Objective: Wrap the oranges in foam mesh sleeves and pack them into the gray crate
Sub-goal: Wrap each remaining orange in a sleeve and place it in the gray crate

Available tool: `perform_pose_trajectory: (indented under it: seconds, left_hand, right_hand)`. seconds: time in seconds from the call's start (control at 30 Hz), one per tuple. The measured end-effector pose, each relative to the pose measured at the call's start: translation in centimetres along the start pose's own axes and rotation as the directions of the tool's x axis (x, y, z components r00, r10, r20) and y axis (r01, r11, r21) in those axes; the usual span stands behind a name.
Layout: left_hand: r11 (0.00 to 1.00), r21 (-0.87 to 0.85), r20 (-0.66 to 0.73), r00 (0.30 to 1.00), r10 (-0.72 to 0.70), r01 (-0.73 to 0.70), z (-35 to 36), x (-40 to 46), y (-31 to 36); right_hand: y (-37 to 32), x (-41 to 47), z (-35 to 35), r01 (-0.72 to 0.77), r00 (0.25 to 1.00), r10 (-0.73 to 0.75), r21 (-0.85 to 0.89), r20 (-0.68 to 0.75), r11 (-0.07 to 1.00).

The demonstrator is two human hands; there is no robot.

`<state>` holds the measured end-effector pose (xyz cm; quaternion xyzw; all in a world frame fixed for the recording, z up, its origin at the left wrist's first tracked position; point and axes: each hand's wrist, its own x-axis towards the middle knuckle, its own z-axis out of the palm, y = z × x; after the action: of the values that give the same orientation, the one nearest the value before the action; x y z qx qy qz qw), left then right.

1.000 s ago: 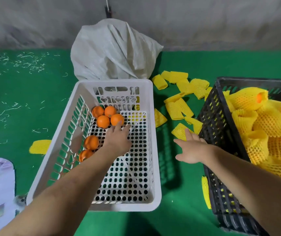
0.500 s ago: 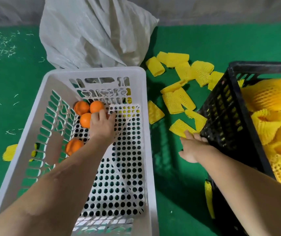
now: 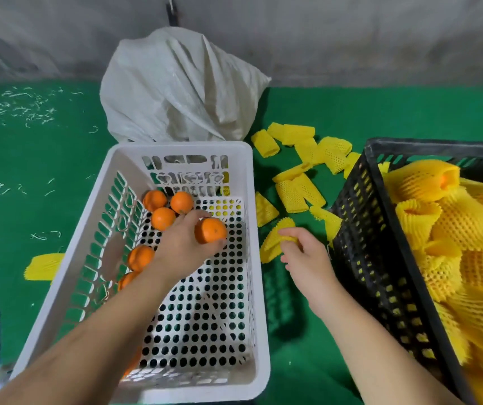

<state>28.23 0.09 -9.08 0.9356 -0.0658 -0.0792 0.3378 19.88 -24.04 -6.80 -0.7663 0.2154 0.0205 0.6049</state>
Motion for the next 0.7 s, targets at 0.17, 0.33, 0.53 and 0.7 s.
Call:
perform_pose_trajectory:
  seconds: [0.17, 0.33, 0.53, 0.7]
  left_hand:
    - [0.865, -0.501, -0.115, 0.992, -0.046, -0.018, -1.0, -7.1, 5.0]
    - [0.662, -0.743, -0.188, 0.979, -0.072, -0.094, 0.5, -13.1, 8.6]
    - [0.503, -0.864, -0.034, 0.999, 0.013, -0.036, 3.5, -17.3, 10.7]
    - [0.344, -0.932, 0.175, 0.974, 0.145, 0.116, 3.1, -17.3, 9.9]
  right_hand:
    - [1.0, -6.3, -1.5, 0.068, 0.996, -0.066, 0.031, -0.053, 0.997]
    - [-0.3, -10.2, -2.0, 0.217, 0.970, -0.202, 0.113, -0.133, 0.970]
    - [-1.8, -12.6, -2.8, 0.365, 0.914, -0.354, 0.021, -0.201, 0.931]
    - [-1.8, -12.3, -3.4, 0.347, 0.876, -0.343, -0.052, -0.340, 0.937]
